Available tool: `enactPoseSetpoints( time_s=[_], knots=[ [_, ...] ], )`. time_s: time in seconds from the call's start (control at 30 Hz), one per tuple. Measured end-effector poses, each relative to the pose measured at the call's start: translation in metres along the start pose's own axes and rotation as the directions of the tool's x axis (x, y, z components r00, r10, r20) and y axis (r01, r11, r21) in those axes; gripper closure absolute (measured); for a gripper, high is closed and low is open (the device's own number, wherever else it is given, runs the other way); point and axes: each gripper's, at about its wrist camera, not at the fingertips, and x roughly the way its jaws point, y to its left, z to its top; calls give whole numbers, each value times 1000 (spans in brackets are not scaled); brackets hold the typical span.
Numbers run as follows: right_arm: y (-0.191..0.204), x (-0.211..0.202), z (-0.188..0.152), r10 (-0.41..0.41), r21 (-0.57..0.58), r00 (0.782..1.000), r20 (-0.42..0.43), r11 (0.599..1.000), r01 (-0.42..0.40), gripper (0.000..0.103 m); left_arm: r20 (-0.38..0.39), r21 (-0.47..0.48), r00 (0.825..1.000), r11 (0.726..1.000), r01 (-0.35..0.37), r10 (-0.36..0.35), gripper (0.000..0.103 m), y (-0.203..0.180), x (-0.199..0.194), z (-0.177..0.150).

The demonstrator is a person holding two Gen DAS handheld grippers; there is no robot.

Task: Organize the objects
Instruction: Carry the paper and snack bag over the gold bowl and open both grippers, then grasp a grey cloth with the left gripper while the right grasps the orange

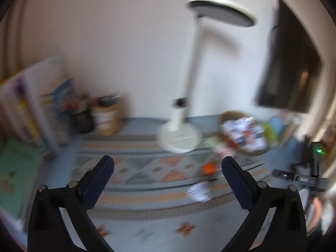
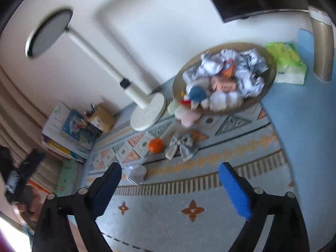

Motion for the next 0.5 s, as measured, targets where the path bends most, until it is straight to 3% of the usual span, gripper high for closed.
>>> enactPoseSetpoints(
  time_s=[0.17,0.33,0.43,0.5],
  knots=[
    [13,51,-9,-155,-124,987,45,979,160,9,-69,-85,993,991,-104,98,2,17,84,-82],
    [15,83,-7,-211,-201,975,65,955,220,9,-121,-152,984,977,-150,132,2,12,147,-107],
    [10,89,-14,-200,-229,976,88,949,215,9,-177,-178,984,982,-61,29,2,12,163,-107],
    [5,95,-17,-211,-211,975,65,952,220,9,-188,-174,982,984,-35,2,2,10,164,-111]
  ],
)
